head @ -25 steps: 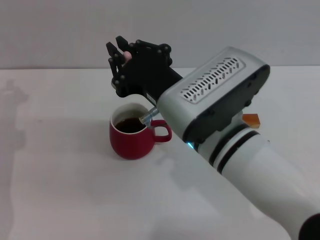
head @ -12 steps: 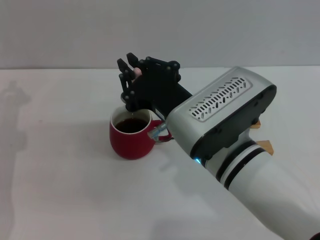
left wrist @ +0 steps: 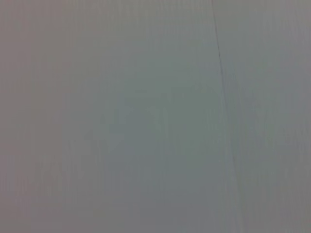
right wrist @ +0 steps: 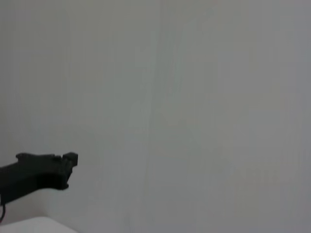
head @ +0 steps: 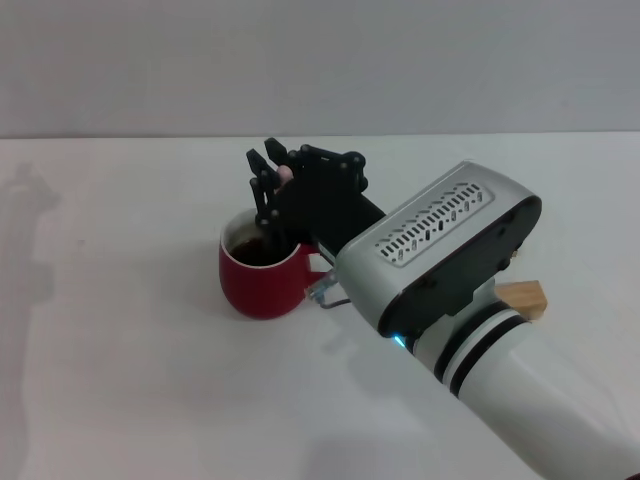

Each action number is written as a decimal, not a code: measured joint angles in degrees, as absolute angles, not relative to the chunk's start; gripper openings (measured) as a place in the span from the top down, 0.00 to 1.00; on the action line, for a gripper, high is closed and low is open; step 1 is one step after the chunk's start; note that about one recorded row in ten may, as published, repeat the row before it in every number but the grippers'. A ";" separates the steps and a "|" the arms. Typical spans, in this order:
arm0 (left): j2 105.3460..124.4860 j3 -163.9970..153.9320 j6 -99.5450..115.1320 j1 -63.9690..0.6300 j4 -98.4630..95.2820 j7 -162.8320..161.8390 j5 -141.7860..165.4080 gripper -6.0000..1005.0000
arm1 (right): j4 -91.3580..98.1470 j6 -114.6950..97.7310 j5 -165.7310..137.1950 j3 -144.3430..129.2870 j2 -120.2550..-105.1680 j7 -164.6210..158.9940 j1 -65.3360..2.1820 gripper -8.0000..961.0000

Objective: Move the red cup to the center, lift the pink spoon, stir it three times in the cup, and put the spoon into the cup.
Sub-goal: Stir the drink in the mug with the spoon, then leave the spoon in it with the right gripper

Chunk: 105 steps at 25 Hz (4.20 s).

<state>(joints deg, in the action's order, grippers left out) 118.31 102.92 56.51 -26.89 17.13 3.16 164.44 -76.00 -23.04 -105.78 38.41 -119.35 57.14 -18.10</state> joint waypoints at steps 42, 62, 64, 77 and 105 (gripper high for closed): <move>118.30 102.48 56.51 -27.04 17.05 1.75 164.45 0.93 | -63.50 -23.22 -99.54 34.87 -119.82 52.84 -30.28 0.86; 118.21 102.48 56.42 -27.22 17.05 1.75 164.44 0.92 | -65.41 -24.61 -101.38 34.69 -119.33 51.00 -27.88 0.86; 118.21 102.48 56.42 -27.20 17.05 1.75 164.44 0.92 | -66.35 -24.47 -102.13 34.68 -119.37 51.66 -26.90 0.86; 118.21 102.48 56.46 -26.95 17.05 1.75 164.44 0.92 | -63.69 -24.38 -101.17 36.68 -119.56 51.96 -29.13 0.86; 118.12 102.48 56.78 -26.74 17.41 1.67 164.36 0.92 | -61.91 -20.65 -95.83 35.18 -119.82 53.71 -32.06 0.85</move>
<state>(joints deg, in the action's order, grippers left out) 118.12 102.48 56.78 -26.74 17.41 1.67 164.36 -61.91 -20.65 -95.83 35.18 -119.82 53.71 -32.06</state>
